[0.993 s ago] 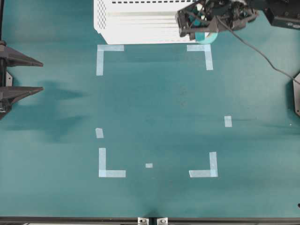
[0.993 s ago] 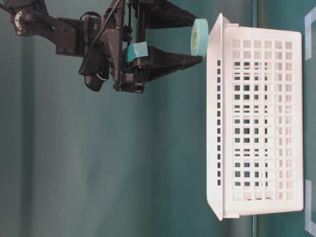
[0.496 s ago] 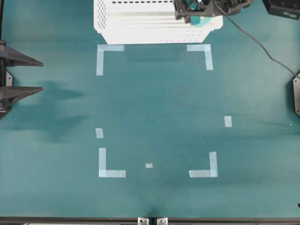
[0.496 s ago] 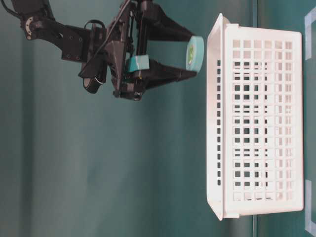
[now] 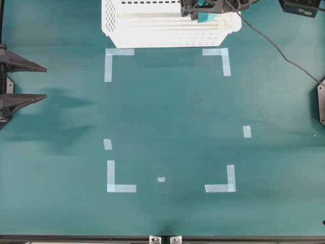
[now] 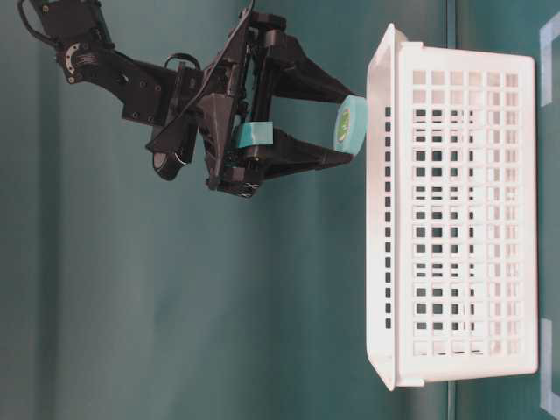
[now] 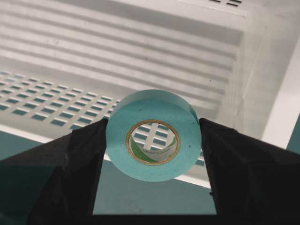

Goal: Put the tape into the white basket.

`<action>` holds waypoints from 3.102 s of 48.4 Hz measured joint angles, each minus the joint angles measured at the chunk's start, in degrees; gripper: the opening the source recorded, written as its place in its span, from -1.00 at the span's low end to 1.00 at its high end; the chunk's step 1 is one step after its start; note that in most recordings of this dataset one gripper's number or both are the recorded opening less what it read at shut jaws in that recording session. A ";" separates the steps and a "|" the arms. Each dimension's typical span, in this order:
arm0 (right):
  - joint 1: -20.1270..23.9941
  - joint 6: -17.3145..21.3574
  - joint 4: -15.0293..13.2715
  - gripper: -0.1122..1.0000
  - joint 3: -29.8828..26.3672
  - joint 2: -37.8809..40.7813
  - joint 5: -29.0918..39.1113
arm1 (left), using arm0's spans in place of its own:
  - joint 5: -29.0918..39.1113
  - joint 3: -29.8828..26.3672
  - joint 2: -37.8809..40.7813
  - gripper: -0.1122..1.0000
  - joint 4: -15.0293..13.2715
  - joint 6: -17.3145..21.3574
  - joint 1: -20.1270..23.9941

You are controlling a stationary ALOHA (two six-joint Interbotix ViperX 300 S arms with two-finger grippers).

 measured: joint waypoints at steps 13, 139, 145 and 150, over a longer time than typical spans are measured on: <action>-0.09 -1.14 0.26 0.90 -0.09 1.67 0.88 | 0.00 0.00 0.00 -0.23 -0.09 0.00 0.00; 8.53 -16.61 -9.32 0.90 29.00 -32.52 -49.66 | 0.00 0.00 0.00 -0.23 -0.09 0.00 0.00; 8.96 -16.61 -11.51 0.90 33.57 -34.19 -54.23 | 0.00 0.00 0.00 -0.23 -0.09 0.00 0.00; 9.84 -16.61 -15.64 0.90 36.12 -36.21 -57.30 | 0.00 0.00 0.00 -0.23 -0.09 0.00 0.00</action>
